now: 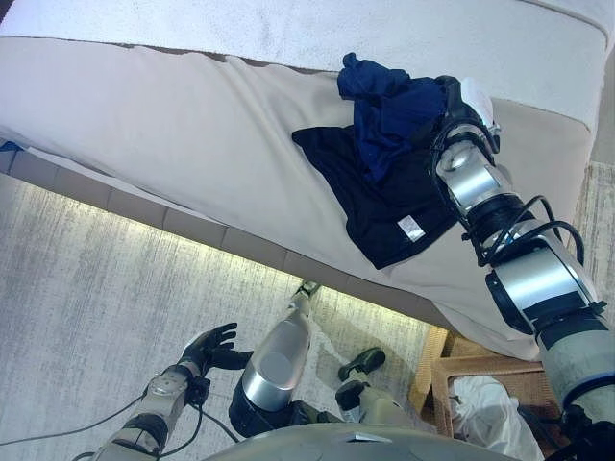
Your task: Pick up the clothes from the bed and place them into the basket
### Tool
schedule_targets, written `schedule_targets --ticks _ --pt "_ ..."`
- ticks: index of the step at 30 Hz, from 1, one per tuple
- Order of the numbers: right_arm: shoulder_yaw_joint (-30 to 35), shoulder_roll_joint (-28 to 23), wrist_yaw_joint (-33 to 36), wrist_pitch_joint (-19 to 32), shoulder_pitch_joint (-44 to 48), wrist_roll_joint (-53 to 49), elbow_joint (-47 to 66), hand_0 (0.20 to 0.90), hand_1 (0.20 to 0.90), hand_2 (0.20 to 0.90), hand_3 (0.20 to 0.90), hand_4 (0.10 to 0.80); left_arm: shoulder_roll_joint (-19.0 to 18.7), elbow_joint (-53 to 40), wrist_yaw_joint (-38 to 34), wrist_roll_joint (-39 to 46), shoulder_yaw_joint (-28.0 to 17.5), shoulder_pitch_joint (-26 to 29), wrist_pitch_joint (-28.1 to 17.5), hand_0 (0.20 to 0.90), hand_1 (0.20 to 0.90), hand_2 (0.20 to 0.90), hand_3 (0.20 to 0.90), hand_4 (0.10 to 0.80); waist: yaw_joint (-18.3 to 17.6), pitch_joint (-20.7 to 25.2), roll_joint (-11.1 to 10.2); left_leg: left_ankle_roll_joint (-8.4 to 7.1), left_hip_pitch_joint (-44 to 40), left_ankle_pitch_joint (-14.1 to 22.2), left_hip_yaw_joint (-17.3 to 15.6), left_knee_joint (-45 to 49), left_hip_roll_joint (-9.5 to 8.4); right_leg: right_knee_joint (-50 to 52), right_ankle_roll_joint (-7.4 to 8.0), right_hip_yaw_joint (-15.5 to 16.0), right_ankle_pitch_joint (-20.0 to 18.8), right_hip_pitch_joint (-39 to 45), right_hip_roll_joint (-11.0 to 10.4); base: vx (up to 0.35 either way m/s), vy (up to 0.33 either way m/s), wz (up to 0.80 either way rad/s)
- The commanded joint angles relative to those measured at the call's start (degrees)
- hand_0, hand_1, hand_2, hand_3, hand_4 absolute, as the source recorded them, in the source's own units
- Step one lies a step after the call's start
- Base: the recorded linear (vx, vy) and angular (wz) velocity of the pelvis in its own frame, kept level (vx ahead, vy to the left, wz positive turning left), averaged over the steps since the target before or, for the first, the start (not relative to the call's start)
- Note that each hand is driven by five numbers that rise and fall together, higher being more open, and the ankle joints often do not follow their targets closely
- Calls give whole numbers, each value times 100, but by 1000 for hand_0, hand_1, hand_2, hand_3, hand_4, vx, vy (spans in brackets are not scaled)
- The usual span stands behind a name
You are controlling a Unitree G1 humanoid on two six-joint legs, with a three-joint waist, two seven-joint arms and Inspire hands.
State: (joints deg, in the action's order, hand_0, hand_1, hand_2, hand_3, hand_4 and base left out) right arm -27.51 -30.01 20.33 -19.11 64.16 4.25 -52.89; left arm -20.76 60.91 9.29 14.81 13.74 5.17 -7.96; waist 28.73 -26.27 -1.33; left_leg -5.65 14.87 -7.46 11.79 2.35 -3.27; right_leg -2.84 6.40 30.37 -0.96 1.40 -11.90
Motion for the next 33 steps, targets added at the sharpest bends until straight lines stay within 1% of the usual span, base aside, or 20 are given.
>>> schedule_targets --ticks 1,4,6,8,9,11,12,13,16,18,21,22,23,24,26,27,29,31,32,33 --pt "-286 -247 625 206 836 439 185 900 900 900 900 800 -166 12 65 186 260 -431 -108 900 900 900 900 800 40 106 225 530 318 717 55 543 -155 1210 -171 -71 598 -79 -205 73 50 1" --pt "-329 -224 1037 375 909 738 322 900 900 900 900 800 -151 -1 100 230 250 -467 -117 900 900 900 900 800 64 89 280 543 351 709 79 535 -183 1267 -164 -69 612 -111 -246 64 52 2" --pt "-357 -215 1065 347 957 923 447 900 900 900 900 800 -136 31 131 266 236 -501 -155 900 900 900 900 800 77 88 314 544 384 692 79 517 -206 1275 -147 -61 616 -129 -271 55 57 4" --pt "-480 -225 839 153 1027 1043 416 900 900 900 900 800 -134 34 161 286 228 -521 -165 900 900 900 900 800 94 82 343 541 416 672 75 507 -221 1281 -138 -42 636 -149 -292 38 53 6" --pt "-568 -240 568 48 1095 1153 334 900 900 900 900 800 -141 44 181 309 219 -526 -183 900 900 900 900 800 103 72 360 538 441 665 61 514 -226 1300 -135 -25 647 -166 -311 28 46 5" --pt "-757 -255 -101 -369 1175 1238 44 900 900 900 900 800 -158 36 202 359 218 -561 -215 900 900 900 900 800 135 56 376 534 466 658 55 532 -232 1327 -136 0 667 -182 -331 29 31 3" --pt "-910 -240 -442 -481 1255 1215 -263 900 900 900 900 800 -180 -12 214 383 218 -555 -203 900 900 900 900 800 179 28 378 534 507 651 59 552 -234 1336 -137 32 676 -194 -337 18 5 6" --pt "-970 -228 -559 -565 1300 1247 -402 900 900 900 900 800 -200 -37 222 408 218 -544 -188 900 900 900 900 800 201 9 376 533 528 647 67 559 -233 1342 -137 50 679 -207 -336 8 -17 9" --pt "-1060 -176 -635 -566 1503 1412 -708 900 900 900 900 800 -259 -103 261 415 209 -537 -172 900 900 900 900 800 275 -57 372 523 588 624 106 570 -221 1378 -137 111 684 -245 -336 15 -17 13" --pt "-1096 -151 -480 -477 1705 1478 -837 900 900 900 900 800 -292 -179 291 452 220 -552 -156 900 900 900 900 800 334 -128 392 514 659 599 121 595 -223 1410 -132 152 692 -274 -339 6 8 9" --pt "-1176 -157 -439 -388 1937 1489 -949 900 900 900 900 800 -302 -273 333 479 226 -600 -149 900 900 900 900 800 399 -223 457 508 780 558 119 636 -227 1499 -135 223 718 -361 -362 0 5 1" --pt "-1215 -178 -351 -420 1995 1304 -951 444 444 444 367 267 -312 -307 339 511 216 -640 -140 900 900 900 900 800 418 -250 481 505 821 540 111 650 -218 1548 -127 260 723 -405 -376 0 0 0" --pt "-1212 -184 -218 -375 2028 1195 -921 300 300 300 200 100 -315 -327 345 533 191 -686 -148 900 900 900 900 800 431 -275 493 505 848 528 102 655 -215 1580 -122 302 714 -442 -396 0 0 0" --pt "-1197 -187 -139 -300 2031 1151 -908 300 300 300 200 100 -313 -314 356 535 167 -701 -167 900 900 900 900 800 434 -288 497 506 860 525 100 658 -212 1599 -121 320 709 -463 -409 -37 9 3" --pt "-1161 -229 212 24 2021 998 -661 300 300 300 200 100 -311 -266 374 540 51 -764 -255 900 900 900 900 800 429 -316 475 496 898 534 60 690 -205 1595 -89 379 636 -498 -442 -52 -4 2" --pt "-1138 -229 274 60 2008 973 -591 300 300 300 200 100 -309 -271 370 532 26 -761 -250 900 900 900 900 800 428 -314 462 497 895 541 48 694 -195 1582 -85 384 620 -489 -446 -35 -39 -1" --pt "-1040 -282 734 244 1905 607 -6 300 300 300 200 100 -309 -294 325 513 -40 -779 -221 900 900 900 900 800 372 -249 388 484 813 604 0 695 -133 1508 -57 365 570 -420 -440 -11 -57 -4" --pt "-891 -287 1181 442 1839 349 323 300 300 300 200 100 -308 -269 282 492 -26 -804 -257 900 900 900 900 800 316 -178 332 472 728 654 -45 696 -87 1448 -48 328 551 -335 -416 5 -51 -13" --pt "-792 -303 1411 661 1814 226 460 300 300 300 200 100 -302 -233 273 470 -49 -811 -278 900 900 900 900 800 282 -129 306 473 677 677 -73 685 -60 1414 -52 287 550 -293 -398 8 -68 -23" --pt "-553 -313 1755 921 1764 61 747 300 300 300 200 100 -288 -195 234 462 -57 -822 -312 900 900 900 900 800 204 -52 267 471 592 703 -115 656 -22 1354 -50 203 557 -229 -359 20 -86 -28"
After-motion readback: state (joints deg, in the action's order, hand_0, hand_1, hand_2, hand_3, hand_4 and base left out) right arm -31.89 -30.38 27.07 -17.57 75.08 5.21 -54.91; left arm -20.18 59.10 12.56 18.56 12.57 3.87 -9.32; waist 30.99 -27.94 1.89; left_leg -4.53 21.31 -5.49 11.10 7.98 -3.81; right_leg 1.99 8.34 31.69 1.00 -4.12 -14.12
